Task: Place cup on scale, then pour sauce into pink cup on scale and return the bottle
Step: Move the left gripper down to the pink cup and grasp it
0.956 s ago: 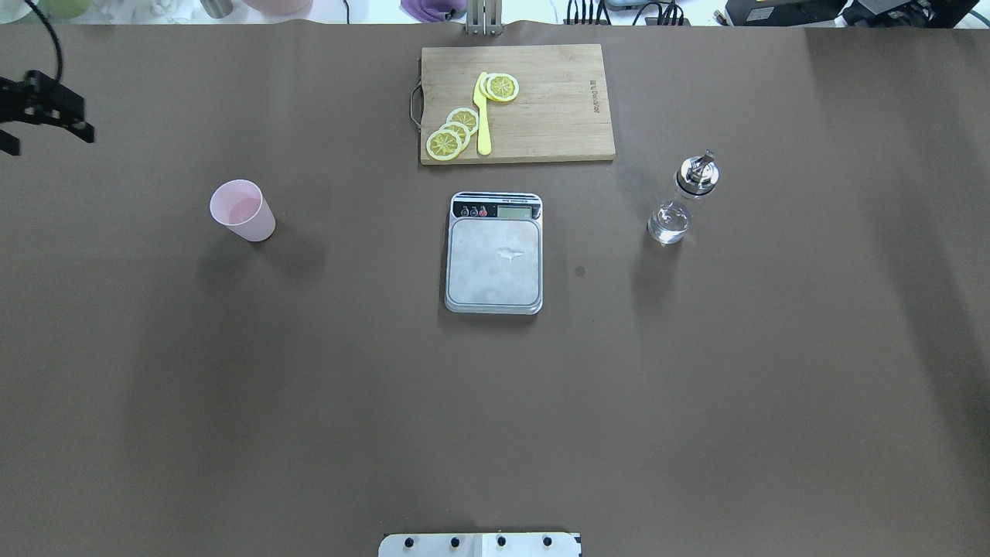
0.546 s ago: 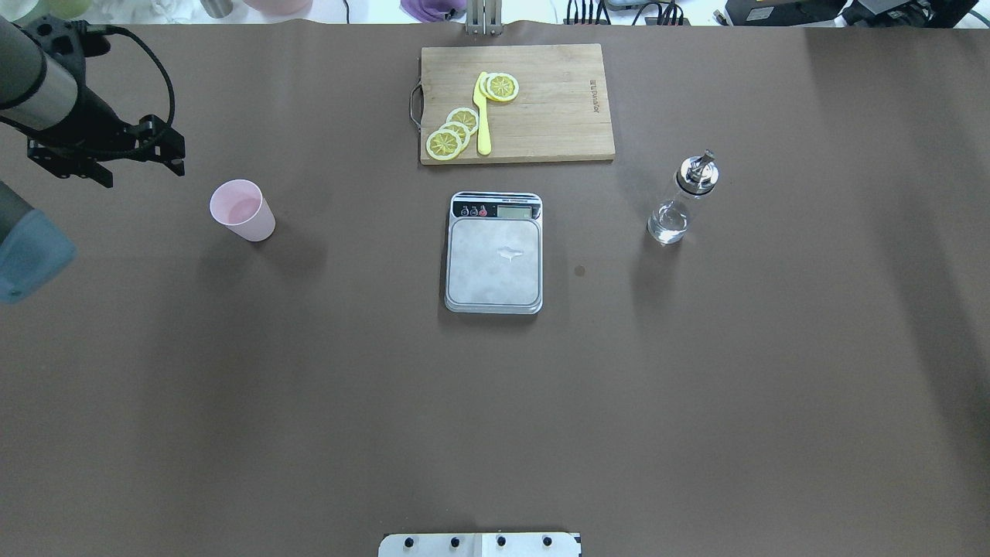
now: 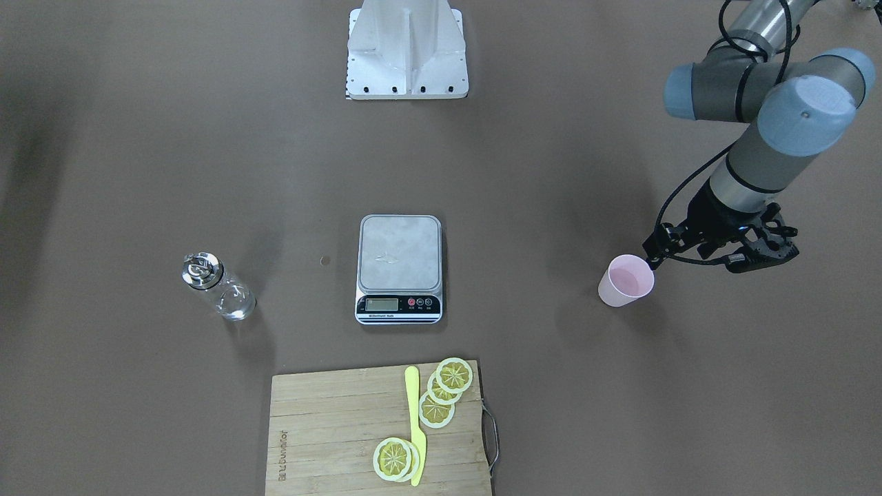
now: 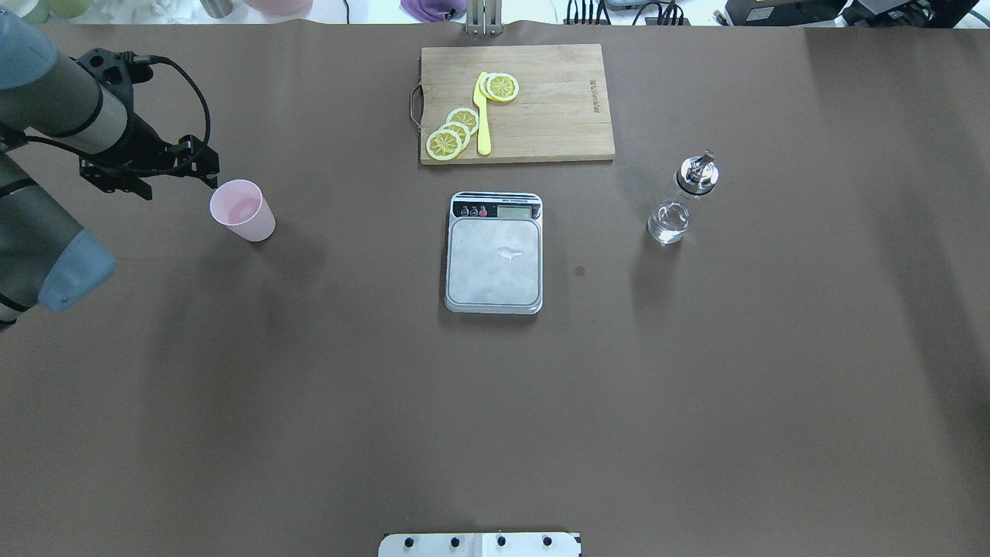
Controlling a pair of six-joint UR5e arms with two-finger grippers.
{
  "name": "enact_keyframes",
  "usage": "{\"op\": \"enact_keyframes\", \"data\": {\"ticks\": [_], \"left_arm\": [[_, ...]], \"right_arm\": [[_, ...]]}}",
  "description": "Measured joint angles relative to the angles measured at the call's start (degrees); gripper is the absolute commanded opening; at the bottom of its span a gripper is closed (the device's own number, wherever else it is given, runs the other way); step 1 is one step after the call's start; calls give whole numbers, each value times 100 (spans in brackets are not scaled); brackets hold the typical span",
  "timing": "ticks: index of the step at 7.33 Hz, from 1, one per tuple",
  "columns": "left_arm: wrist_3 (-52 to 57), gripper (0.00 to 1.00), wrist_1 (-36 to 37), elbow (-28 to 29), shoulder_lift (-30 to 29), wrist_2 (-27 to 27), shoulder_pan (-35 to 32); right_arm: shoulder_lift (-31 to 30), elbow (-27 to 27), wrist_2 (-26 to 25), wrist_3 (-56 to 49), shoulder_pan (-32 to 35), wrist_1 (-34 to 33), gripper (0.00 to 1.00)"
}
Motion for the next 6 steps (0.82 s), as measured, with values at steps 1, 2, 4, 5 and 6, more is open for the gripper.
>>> {"op": "enact_keyframes", "data": {"ticks": [1,2,4,5,6], "left_arm": [[-40,93,-48,88,-47,3,59],[-77,91,-68,196,-128,18,116],[-90,87,-84,319,-218,46,195],[-84,85,-87,343,-227,49,230],[-74,80,-109,388,-241,52,252]], "right_arm": [[0,1,1,0,0,0,100],[0,1,1,0,-2,0,100],[5,-19,-5,0,-7,0,100],[16,-32,-7,0,-8,0,100],[27,-44,-7,0,-9,0,100]]}}
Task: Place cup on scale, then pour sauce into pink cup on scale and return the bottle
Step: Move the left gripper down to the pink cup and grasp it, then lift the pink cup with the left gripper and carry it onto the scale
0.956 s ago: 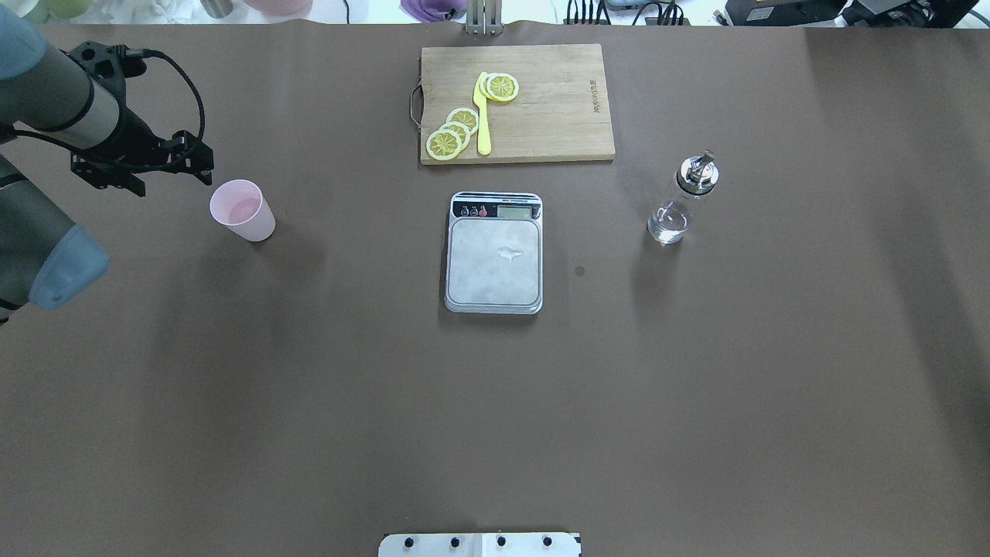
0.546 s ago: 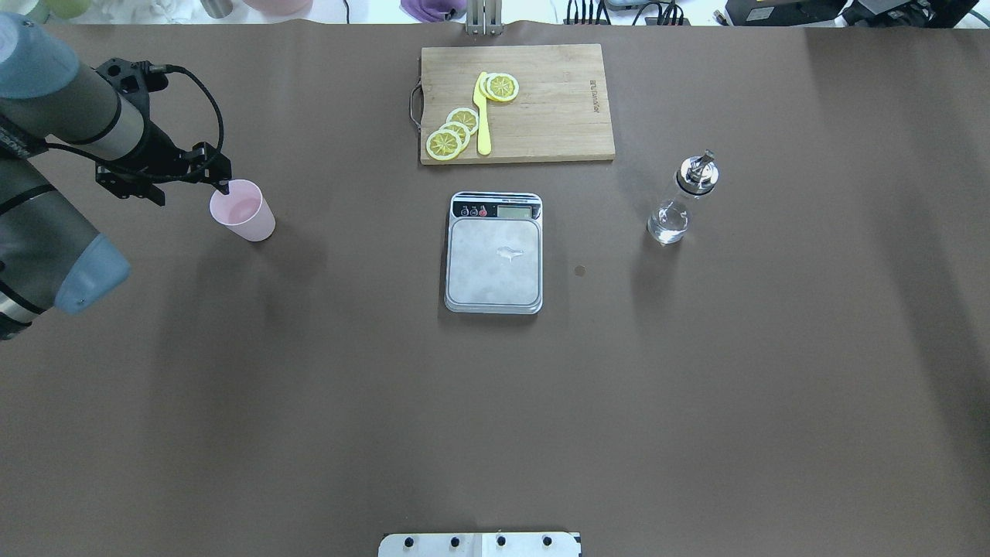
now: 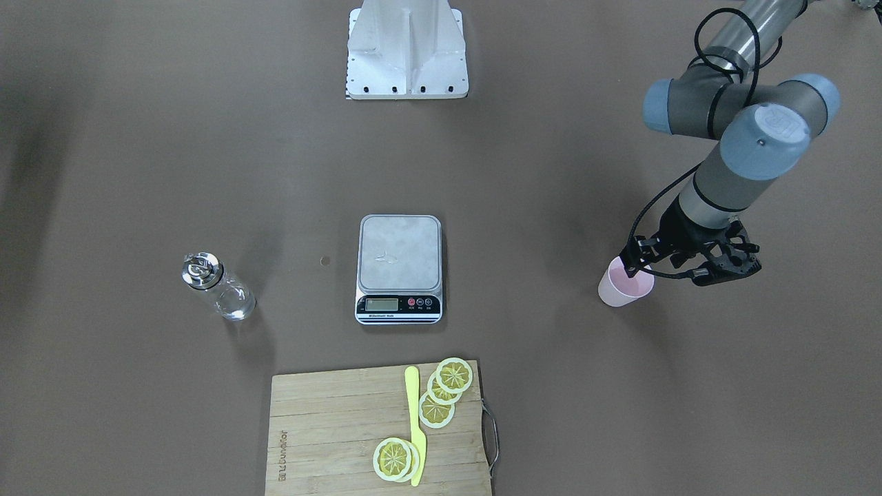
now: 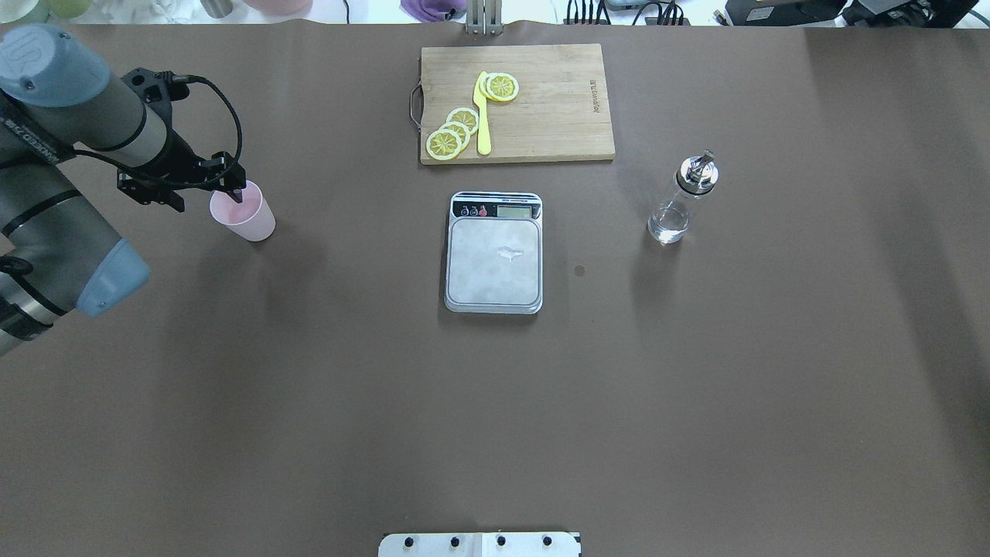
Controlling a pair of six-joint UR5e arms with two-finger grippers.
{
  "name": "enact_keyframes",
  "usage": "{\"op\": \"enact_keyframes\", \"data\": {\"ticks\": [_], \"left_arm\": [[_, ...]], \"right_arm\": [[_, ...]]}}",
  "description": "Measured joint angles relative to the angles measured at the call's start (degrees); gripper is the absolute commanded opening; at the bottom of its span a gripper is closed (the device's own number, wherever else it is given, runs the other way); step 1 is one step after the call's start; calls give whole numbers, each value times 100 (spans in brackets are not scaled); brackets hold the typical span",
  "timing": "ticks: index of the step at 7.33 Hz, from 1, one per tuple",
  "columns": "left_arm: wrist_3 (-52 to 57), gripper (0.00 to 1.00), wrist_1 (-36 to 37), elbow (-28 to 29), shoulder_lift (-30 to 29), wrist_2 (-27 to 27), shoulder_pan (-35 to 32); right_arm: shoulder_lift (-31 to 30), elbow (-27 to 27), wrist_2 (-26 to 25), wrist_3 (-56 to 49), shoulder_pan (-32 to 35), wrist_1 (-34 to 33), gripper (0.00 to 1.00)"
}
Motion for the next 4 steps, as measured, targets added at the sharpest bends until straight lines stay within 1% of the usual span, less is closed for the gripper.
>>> {"op": "enact_keyframes", "data": {"ticks": [1,2,4], "left_arm": [[5,68,-78,94,-24,2,10],[-2,60,-185,192,-41,1,14],[-21,53,-294,264,-49,-5,23]], "right_arm": [[4,-9,0,2,0,0,100],[14,-15,0,5,0,0,100],[37,-18,-1,3,-1,0,100]]}}
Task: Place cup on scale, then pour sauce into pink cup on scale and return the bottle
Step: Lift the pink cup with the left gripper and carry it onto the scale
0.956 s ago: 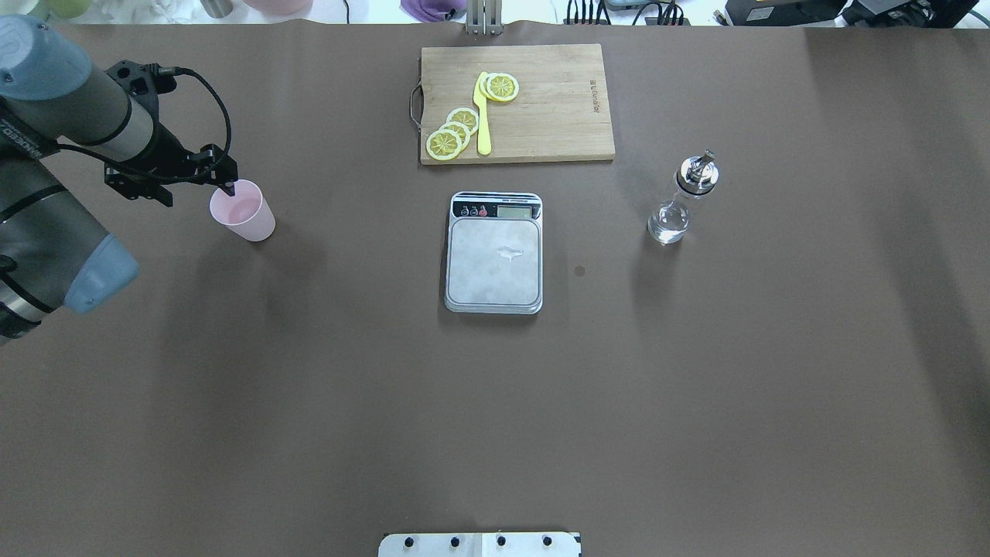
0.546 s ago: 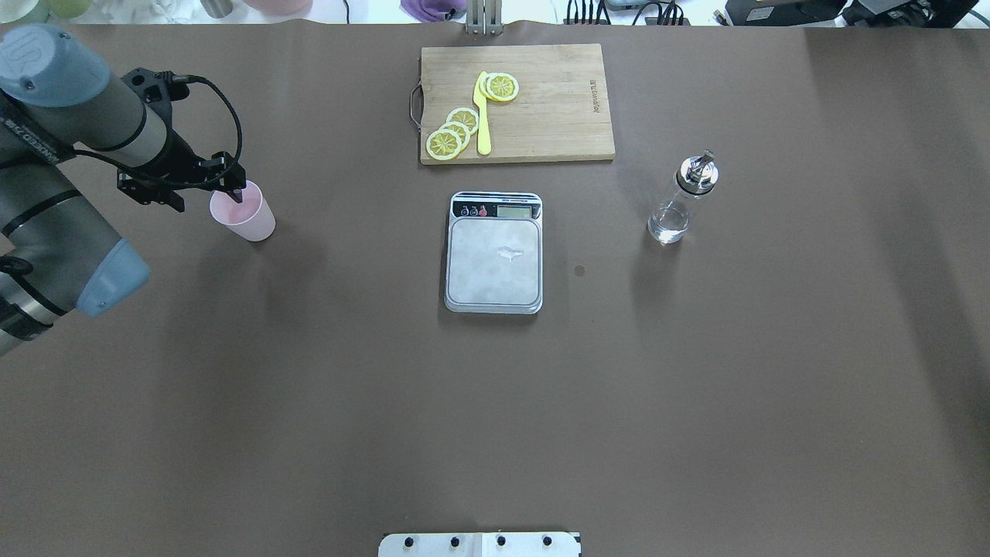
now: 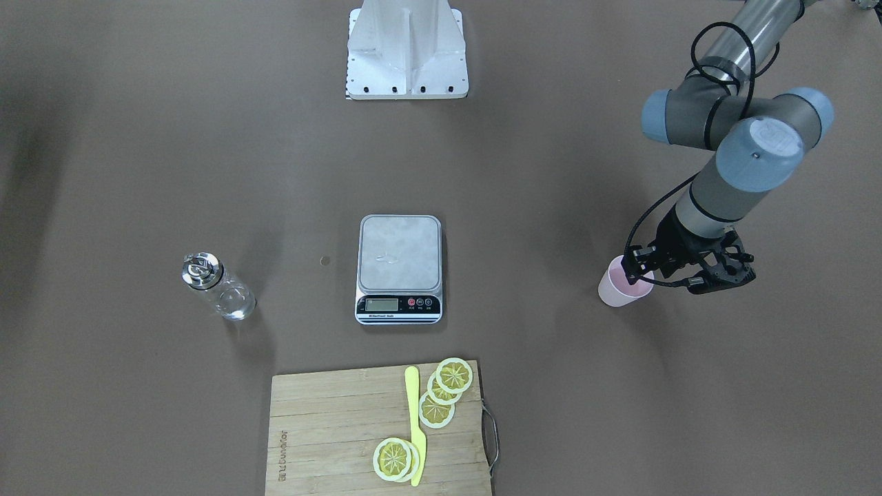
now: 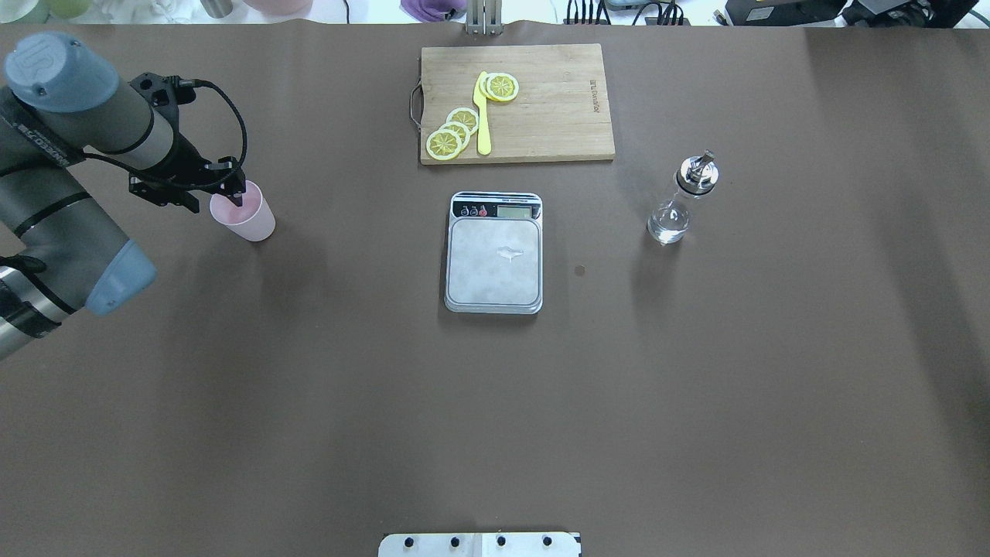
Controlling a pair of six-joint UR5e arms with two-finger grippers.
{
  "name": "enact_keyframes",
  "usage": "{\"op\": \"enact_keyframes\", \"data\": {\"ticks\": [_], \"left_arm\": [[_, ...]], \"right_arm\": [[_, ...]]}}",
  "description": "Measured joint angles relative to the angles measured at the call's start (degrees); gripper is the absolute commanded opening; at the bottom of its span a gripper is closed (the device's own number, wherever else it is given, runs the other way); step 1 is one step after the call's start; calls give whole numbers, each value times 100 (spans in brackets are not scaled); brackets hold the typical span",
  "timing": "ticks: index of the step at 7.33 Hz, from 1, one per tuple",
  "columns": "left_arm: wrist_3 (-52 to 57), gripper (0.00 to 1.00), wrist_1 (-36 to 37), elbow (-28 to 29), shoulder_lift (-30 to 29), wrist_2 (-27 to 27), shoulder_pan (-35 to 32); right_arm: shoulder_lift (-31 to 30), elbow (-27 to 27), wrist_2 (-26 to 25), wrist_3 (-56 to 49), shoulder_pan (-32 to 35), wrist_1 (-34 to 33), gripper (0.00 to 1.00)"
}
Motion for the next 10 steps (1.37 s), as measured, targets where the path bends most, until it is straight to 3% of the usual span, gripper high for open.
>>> {"op": "enact_keyframes", "data": {"ticks": [3,5,6,7,10], "left_arm": [[31,47,-18,16,19,-1,28],[22,25,-19,7,35,-3,45],[20,8,-19,4,41,-9,51],[25,0,-19,0,48,-21,54],[42,0,32,-111,49,-287,41]], "right_arm": [[27,16,-6,-3,0,0,100],[69,12,-17,-3,0,0,100],[73,17,-10,-3,0,0,100],[78,18,-9,-3,0,0,100],[85,28,-1,2,0,0,100]]}}
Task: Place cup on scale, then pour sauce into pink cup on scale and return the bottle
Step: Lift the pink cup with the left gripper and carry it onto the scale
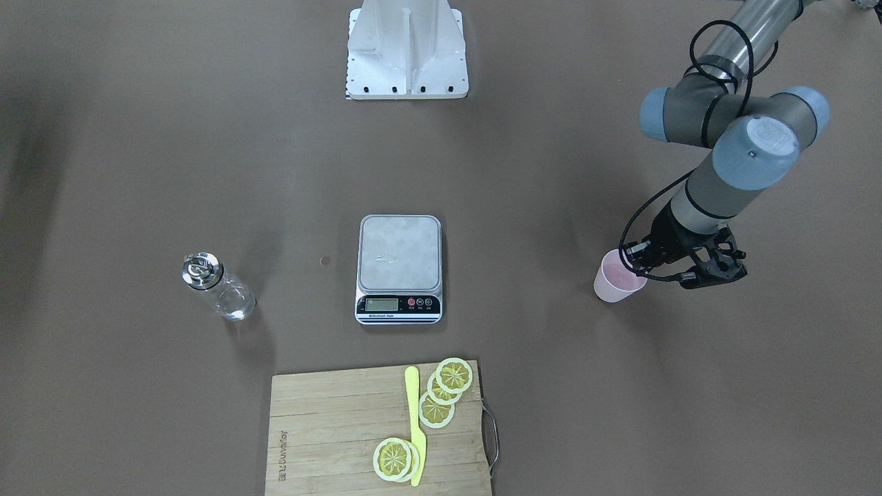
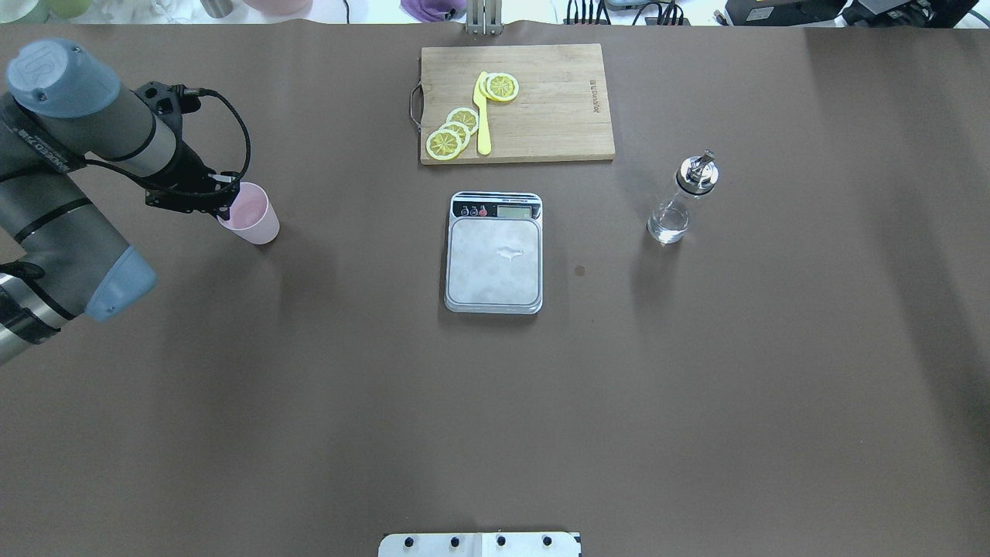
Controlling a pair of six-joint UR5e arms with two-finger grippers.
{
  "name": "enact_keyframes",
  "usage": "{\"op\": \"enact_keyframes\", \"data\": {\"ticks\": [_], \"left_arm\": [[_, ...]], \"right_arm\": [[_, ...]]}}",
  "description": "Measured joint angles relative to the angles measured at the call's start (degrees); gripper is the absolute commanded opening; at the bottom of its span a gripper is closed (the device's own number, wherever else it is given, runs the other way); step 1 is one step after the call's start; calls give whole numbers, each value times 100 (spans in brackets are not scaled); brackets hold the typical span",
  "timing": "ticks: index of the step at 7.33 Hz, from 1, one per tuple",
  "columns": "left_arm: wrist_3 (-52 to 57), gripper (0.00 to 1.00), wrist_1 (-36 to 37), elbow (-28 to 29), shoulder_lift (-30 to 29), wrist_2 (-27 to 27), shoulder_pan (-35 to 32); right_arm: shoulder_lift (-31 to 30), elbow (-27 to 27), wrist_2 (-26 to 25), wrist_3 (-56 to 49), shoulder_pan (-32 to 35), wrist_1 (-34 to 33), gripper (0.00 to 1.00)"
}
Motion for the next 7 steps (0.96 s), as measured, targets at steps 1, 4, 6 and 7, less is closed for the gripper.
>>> {"op": "enact_keyframes", "data": {"ticks": [1,4,6,7], "left_arm": [[1,0,46,-76,-11,-186,-47],[-97,0,796,-431,-370,-341,-119],[-713,0,1583,-581,-1051,-352,-108],[-1205,0,1720,-595,-1343,-354,-76]], "right_arm": [[0,-4,1,2,0,0,100],[0,-7,3,3,0,0,100],[-1,-14,9,5,0,-6,100],[-3,-14,12,9,0,-8,100]]}}
